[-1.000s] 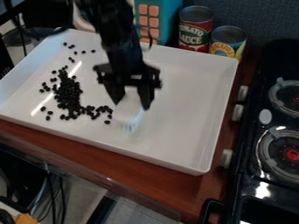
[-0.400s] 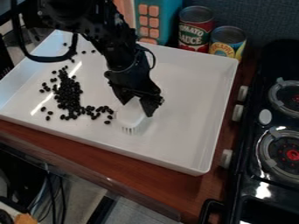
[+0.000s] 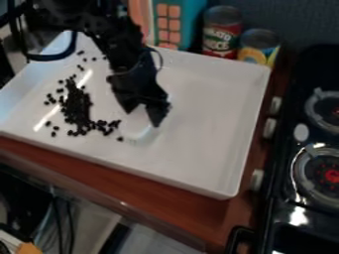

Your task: Sweep into pile

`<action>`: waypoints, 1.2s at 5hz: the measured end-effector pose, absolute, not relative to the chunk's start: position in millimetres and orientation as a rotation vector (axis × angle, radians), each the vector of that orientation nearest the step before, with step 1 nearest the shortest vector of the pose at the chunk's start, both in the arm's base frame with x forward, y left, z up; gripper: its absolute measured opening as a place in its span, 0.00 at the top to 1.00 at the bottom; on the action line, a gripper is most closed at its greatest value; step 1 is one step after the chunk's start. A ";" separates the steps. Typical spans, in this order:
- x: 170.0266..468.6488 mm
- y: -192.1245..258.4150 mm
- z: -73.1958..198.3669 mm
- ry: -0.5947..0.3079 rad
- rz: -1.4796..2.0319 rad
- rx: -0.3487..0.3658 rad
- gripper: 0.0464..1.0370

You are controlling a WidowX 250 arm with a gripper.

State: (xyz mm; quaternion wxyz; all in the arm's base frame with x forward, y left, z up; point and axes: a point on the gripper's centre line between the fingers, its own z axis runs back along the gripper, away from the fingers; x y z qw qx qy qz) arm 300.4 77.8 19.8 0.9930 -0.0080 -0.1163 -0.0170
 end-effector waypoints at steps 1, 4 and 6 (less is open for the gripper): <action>291.5 96.1 21.3 -0.204 0.001 0.004 0.31; 307.3 142.1 27.4 -0.204 0.144 0.097 0.31; 341.6 158.5 27.1 -0.242 0.213 0.148 0.31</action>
